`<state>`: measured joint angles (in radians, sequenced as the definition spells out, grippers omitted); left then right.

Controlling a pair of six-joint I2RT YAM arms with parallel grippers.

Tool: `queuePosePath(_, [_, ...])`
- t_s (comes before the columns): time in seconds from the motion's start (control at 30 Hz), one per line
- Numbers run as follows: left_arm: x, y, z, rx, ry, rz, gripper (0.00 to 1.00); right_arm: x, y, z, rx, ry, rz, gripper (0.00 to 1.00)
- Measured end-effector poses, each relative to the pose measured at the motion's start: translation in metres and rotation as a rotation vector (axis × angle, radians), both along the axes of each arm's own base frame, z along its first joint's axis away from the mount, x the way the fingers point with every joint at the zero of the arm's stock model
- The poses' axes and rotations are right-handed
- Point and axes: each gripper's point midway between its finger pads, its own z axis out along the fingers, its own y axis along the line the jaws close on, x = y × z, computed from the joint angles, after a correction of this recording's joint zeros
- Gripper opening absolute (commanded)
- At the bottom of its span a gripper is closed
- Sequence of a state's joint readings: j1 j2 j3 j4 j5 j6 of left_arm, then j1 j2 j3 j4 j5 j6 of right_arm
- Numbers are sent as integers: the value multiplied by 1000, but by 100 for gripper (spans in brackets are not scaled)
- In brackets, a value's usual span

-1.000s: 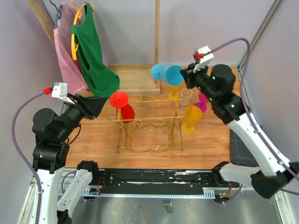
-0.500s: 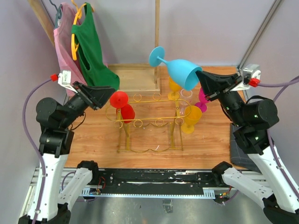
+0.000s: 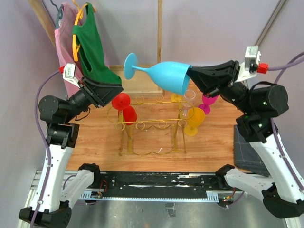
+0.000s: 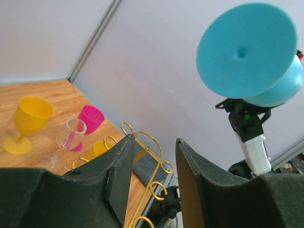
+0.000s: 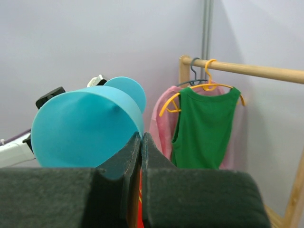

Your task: Place the wine glass upside down on the wine glass rack

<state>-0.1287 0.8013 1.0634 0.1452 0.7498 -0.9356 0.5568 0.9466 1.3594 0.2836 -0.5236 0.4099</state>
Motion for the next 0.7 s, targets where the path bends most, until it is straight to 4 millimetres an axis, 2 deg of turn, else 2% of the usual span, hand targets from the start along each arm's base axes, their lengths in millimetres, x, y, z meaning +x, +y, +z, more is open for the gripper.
queuePosePath(0.13, [-5,-1,6,-12,-20,-22,45,12,10,17,-14,-10,57,1])
queuePosePath(0.27, [-7,-2,7,-15,-17,-32,45,41,10,29,11,14,95,1])
queuePosePath(0.37, [-7,-2,7,-15,-17,-32,46,66,10,28,39,58,136,1])
queuePosePath(0.5, [-7,-2,6,-14,-16,-34,45,99,10,17,63,145,202,1])
queuePosePath(0.6, [-8,-3,6,-19,-18,-45,46,115,1,15,105,184,247,1])
queuePosePath(0.7, [-9,-4,4,-29,-14,-58,46,121,-8,19,160,199,307,1])
